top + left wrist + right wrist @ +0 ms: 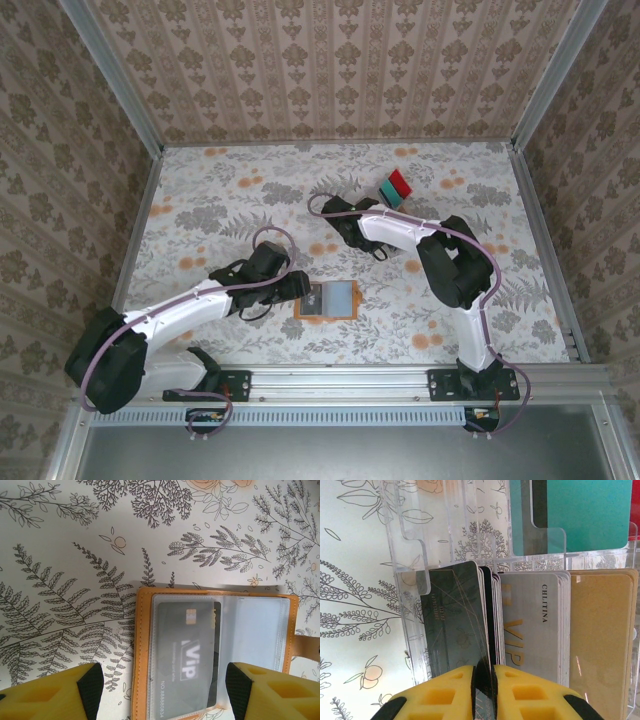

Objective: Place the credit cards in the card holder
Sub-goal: Pick up the credit card from the storage box.

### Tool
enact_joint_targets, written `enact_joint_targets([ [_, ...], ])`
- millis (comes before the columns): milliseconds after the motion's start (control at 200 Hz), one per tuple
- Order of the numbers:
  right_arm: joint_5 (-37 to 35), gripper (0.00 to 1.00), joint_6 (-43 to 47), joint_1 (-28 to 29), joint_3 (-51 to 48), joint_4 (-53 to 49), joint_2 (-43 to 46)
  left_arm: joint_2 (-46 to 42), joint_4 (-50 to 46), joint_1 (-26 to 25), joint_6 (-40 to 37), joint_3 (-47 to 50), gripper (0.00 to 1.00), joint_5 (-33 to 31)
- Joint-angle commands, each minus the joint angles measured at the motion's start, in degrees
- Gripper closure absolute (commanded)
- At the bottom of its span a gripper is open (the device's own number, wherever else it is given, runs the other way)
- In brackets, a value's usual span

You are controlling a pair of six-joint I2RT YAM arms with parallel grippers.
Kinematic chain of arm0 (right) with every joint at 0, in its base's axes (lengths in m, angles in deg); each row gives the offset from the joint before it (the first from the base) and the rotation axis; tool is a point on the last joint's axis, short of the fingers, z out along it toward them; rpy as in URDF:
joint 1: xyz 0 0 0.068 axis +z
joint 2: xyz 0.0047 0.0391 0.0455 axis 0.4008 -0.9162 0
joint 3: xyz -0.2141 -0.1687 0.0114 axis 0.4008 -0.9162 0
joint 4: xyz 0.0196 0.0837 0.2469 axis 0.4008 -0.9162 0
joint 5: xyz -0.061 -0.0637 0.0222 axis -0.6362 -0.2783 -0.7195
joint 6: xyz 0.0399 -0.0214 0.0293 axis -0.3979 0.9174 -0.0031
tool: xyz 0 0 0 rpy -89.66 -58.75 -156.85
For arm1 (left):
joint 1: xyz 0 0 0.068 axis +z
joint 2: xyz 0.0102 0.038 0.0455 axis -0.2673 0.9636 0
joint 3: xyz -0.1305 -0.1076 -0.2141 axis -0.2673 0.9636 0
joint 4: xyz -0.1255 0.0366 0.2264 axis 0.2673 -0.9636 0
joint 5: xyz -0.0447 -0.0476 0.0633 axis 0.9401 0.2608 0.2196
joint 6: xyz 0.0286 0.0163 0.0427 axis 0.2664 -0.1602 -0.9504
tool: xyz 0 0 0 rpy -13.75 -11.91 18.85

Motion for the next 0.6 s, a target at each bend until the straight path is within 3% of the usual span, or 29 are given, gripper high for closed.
enact_joint_targets([
  [0,-1.78,0.83,0.41,-0.34,-0.75,-1.36,2.90,0.66,-0.18,0.40,-0.06,-0.86,0.30,0.67],
  [440,4.70,0.91,-0.81,-0.39,-0.70,-2.57,6.29,1.10,-0.16,0.35,-0.23,-1.40,0.30,0.92],
  [595,10.90,0.94,-2.01,-0.44,-0.71,-3.20,8.84,0.93,-0.51,0.36,-0.31,-1.88,0.30,1.16],
])
